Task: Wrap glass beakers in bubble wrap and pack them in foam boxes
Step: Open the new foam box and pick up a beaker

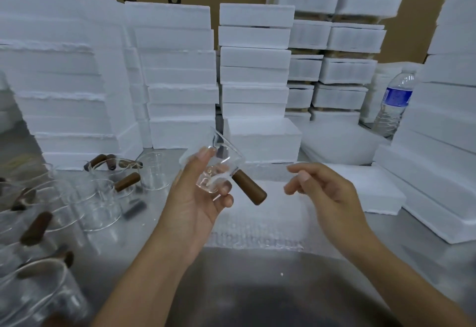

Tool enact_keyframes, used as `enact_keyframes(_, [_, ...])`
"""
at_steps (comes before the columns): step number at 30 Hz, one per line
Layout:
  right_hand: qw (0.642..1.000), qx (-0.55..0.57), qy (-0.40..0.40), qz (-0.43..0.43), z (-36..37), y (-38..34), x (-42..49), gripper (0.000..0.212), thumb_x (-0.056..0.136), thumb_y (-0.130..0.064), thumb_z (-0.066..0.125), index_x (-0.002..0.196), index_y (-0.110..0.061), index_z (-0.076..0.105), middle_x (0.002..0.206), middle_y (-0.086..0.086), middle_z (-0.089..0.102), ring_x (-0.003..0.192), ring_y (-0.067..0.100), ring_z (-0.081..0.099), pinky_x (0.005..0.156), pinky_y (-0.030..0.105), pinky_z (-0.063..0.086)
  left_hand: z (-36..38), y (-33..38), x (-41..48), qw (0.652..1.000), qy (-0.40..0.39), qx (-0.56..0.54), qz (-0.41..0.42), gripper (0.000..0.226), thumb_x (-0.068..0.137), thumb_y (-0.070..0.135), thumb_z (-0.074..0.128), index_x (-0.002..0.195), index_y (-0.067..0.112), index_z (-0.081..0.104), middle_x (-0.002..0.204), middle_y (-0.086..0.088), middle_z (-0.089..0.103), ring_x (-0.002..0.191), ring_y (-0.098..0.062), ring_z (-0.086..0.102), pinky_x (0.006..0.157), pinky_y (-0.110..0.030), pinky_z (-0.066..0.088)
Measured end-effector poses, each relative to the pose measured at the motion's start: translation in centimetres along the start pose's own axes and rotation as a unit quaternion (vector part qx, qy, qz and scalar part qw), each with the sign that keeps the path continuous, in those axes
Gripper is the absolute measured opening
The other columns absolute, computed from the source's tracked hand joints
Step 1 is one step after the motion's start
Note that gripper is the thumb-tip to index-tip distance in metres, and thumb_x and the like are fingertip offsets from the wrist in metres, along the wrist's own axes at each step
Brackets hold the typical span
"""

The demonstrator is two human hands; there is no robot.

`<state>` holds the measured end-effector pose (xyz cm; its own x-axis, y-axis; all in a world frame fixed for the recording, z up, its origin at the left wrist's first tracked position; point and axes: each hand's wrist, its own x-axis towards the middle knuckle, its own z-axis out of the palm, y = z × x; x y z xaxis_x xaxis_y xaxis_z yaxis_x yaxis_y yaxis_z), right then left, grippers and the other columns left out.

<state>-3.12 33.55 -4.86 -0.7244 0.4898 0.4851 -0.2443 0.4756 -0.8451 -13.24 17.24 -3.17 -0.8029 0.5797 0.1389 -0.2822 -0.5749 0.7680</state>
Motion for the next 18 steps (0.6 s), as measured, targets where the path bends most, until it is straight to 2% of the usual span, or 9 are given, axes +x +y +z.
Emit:
enact_keyframes(2, [0.998,0.026,-0.049,0.001,-0.1,-0.2,-0.1,0.03,0.088,-0.04,0.043,0.089,-0.026,0.07,0.078,-0.002,0.07,0.073,0.007,0.065,0.073,0.013,0.049,0.1,-0.5,0.0,0.999,0.0,0.047,-0.001,0.029,0.073,0.03,0.072,0.095,0.015,0.062,0.073,-0.001,0.061,0.048,-0.011,0.049,0.042,-0.023,0.043])
enact_keyframes(4, [0.993,0.015,-0.117,0.005,0.2,-0.3,-0.3,0.036,0.088,-0.047,0.04,0.084,-0.031,0.072,0.078,-0.002,0.07,0.072,0.007,0.063,0.07,0.012,0.046,0.2,-0.8,0.0,0.996,0.003,0.083,0.004,0.036,0.068,0.033,0.07,0.098,0.017,0.062,0.072,0.0,0.063,0.049,-0.011,0.051,0.042,-0.023,0.044])
enact_keyframes(6, [0.988,-0.035,-0.149,0.014,0.6,-0.3,-0.6,0.041,0.088,-0.061,0.038,0.078,-0.04,0.072,0.083,-0.011,0.07,0.081,0.001,0.061,0.073,0.01,0.042,0.4,-1.0,-0.1,0.993,-0.004,0.118,0.016,0.039,0.062,0.037,0.074,0.097,0.023,0.064,0.075,0.001,0.066,0.051,-0.012,0.054,0.043,-0.024,0.046])
enact_keyframes(8, [0.986,-0.076,-0.149,0.024,0.9,-0.3,-0.9,0.04,0.077,-0.071,0.035,0.074,-0.05,0.069,0.088,-0.023,0.067,0.093,-0.003,0.057,0.08,0.017,0.041,0.6,-1.2,-0.2,0.987,-0.012,0.161,0.027,0.051,0.054,0.044,0.08,0.099,0.029,0.064,0.081,0.001,0.068,0.055,-0.013,0.058,0.048,-0.024,0.048])
enact_keyframes(10, [0.985,-0.092,-0.147,0.014,1.0,-0.3,-1.1,0.034,0.072,-0.069,0.039,0.073,-0.051,0.067,0.087,-0.027,0.066,0.095,-0.003,0.055,0.081,0.024,0.044,0.9,-1.6,-0.3,0.977,-0.007,0.207,0.038,0.056,0.051,0.05,0.077,0.103,0.033,0.063,0.095,-0.003,0.066,0.058,-0.014,0.061,0.052,-0.025,0.05])
enact_keyframes(13, [0.986,-0.094,-0.137,-0.015,0.5,-0.5,-0.7,0.027,0.075,-0.061,0.043,0.08,-0.046,0.065,0.082,-0.024,0.066,0.088,-0.001,0.056,0.074,0.018,0.043,1.3,-1.9,-0.3,0.969,-0.004,0.24,0.052,0.064,0.051,0.053,0.075,0.11,0.035,0.059,0.107,-0.008,0.063,0.062,-0.015,0.064,0.056,-0.028,0.053])
enact_keyframes(16, [0.99,-0.096,-0.101,-0.035,0.0,-0.6,-0.3,0.023,0.077,-0.055,0.044,0.082,-0.045,0.064,0.082,-0.023,0.065,0.086,0.0,0.056,0.067,0.008,0.038,1.4,-2.1,-0.4,0.953,-0.028,0.294,0.07,0.076,0.048,0.059,0.073,0.118,0.036,0.051,0.11,0.003,0.064,0.08,-0.014,0.069,0.068,-0.031,0.058])
enact_keyframes(18, [0.993,-0.098,-0.065,-0.033,-0.3,-0.4,0.0,0.018,0.084,-0.05,0.047,0.082,-0.043,0.064,0.079,-0.021,0.066,0.085,0.002,0.057,0.066,0.007,0.037,1.5,-2.5,-0.6,0.924,-0.04,0.374,0.073,0.085,0.05,0.062,0.079,0.124,0.038,0.046,0.114,0.012,0.061,0.091,-0.008,0.066,0.075,-0.028,0.057])
